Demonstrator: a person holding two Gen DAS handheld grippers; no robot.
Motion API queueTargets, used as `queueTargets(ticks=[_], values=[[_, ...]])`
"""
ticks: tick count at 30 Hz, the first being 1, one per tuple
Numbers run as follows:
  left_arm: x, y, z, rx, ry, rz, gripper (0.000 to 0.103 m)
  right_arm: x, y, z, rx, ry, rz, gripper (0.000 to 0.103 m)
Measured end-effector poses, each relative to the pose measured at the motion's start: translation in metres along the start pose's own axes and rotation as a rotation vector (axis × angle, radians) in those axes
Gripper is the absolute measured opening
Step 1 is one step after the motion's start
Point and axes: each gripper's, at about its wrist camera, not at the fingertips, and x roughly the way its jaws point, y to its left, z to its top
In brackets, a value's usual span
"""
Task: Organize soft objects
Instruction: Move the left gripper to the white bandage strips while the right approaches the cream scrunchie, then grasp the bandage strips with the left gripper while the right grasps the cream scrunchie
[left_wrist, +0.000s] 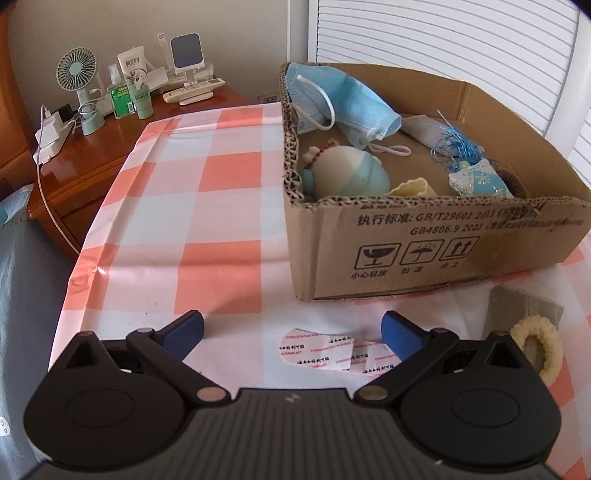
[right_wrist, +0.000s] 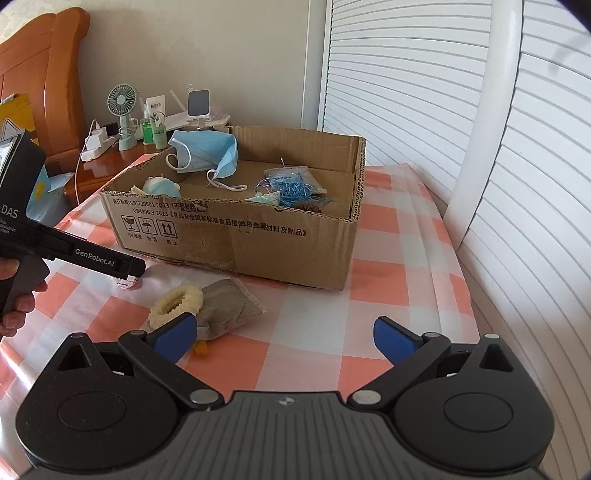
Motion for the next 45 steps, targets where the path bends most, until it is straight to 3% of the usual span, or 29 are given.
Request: queueTargets(ticks=[6,17,19,22,24,28,34,36,45], values=[[-0.013,0.004,-0.013,0.048,0.005,0.022,0.102,-0.001,0.001,0.000,-0.006,-0.003,0.015,0.103],[-0.026,0.020,-0.027,0.041,0.002,0.069,0.102,-0.001,0.004,-0.003,-0.017,0.001,0.030,0.103],[-0.028,0.017,-0.028,0.057,-0.010,0.071,0.098,-0.002,0.004,-0.003,-0.019,-0.001,0.033,0.103],[-0.033,0.008,-0.030,0.068,-0.029,0.030,0.082,0.000,0.003,-0.003,-0.013,0.004,0.035,0.103],[-0.034,0.004,-0.031,0.064,-0.040,-0.004,0.064,0.002,0.003,-0.004,-0.011,0.009,0.039,0.103],[-0.034,-0.003,-0.031,0.041,-0.053,-0.062,0.045,0.004,0.006,-0.004,-0.018,0.015,0.045,0.103],[-0.033,-0.006,-0.032,0.034,-0.078,-0.068,0.036,0.005,0.006,-0.005,-0.019,0.015,0.056,0.103],[-0.034,-0.006,-0.032,0.032,-0.082,-0.071,0.025,0.006,0.006,-0.006,-0.021,0.012,0.064,0.103],[-0.034,-0.005,-0.033,0.032,-0.096,-0.076,0.024,0.006,0.015,-0.004,-0.058,-0.044,0.121,0.098]])
